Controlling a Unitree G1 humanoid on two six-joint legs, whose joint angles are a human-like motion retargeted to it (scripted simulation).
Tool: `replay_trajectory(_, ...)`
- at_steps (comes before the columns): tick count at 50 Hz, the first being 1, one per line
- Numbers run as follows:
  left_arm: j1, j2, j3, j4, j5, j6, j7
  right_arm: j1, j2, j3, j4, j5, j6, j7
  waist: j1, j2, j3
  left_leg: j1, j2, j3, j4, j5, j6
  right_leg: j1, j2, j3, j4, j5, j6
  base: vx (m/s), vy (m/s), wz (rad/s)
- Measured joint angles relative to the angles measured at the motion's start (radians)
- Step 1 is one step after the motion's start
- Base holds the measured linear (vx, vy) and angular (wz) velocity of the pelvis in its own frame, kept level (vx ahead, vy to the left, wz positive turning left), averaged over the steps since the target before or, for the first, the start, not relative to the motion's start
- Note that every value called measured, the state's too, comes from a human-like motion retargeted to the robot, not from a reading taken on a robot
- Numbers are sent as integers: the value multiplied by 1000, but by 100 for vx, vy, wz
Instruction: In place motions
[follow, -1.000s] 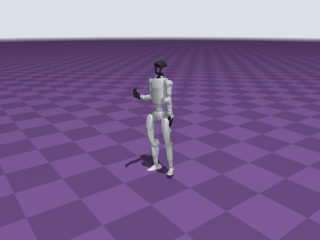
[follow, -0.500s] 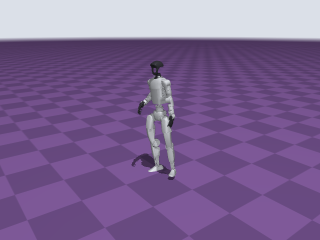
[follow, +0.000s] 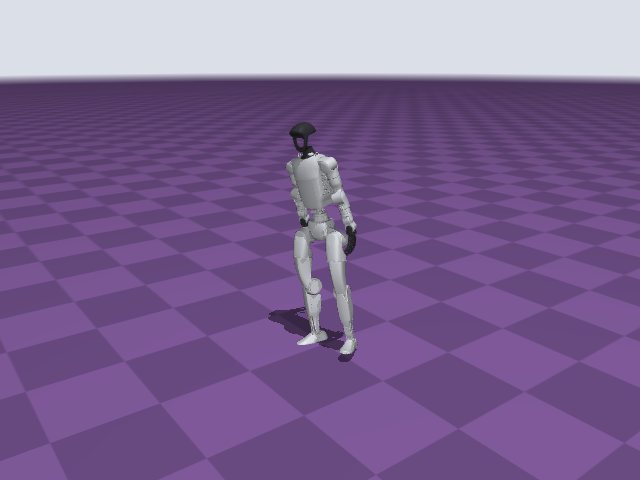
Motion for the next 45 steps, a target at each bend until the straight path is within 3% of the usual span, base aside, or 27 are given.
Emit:
replay_trajectory(6, 38, 19, 59, 95, -24, 44, -8, 31, 2, -68, 33, 94, 107, 205, -15, 5, -21, 30, -20, 15, -49, 1, 25, 13, -7, -5, 4, -2, 8, 7, 11, -10)
replay_trajectory(11, 46, 33, 104, 131, -18, 108, -56, 20, 26, -89, -26, 69, 121, 352, -21, -5, -46, 55, -30, 38, -59, -14, 33, 20, -17, 0, 9, -1, 14, 9, 12, -21)
replay_trajectory(17, 19, 33, 135, 107, 14, 157, -152, -35, 48, -39, -112, 0, 110, 338, -10, -23, -87, 70, -41, 64, -47, -44, 43, 22, -35, 10, 16, 1, 20, 7, 13, -18)
replay_trajectory(25, -47, 6, 100, 8, -57, 57, -26, -105, 66, 34, -274, -120, 60, 428, 5, -46, -98, 97, -65, 73, -55, -63, 58, 34, -52, 16, 23, 3, 28, -1, 7, -8)
replay_trajectory(31, -91, -3, 53, -53, -43, 50, -78, -130, 71, 57, -354, -120, 10, 490, 11, -54, -78, 97, -77, 63, -57, -68, 67, 38, -64, 5, 23, 10, 35, -2, 6, 5)
replay_trajectory(45, -44, 14, 68, 35, -24, 56, -67, -95, 70, 56, -176, -147, 32, 406, 0, -51, -73, 127, -105, 64, -109, -62, 82, 37, -67, 2, 25, 19, 42, -1, 3, -1)
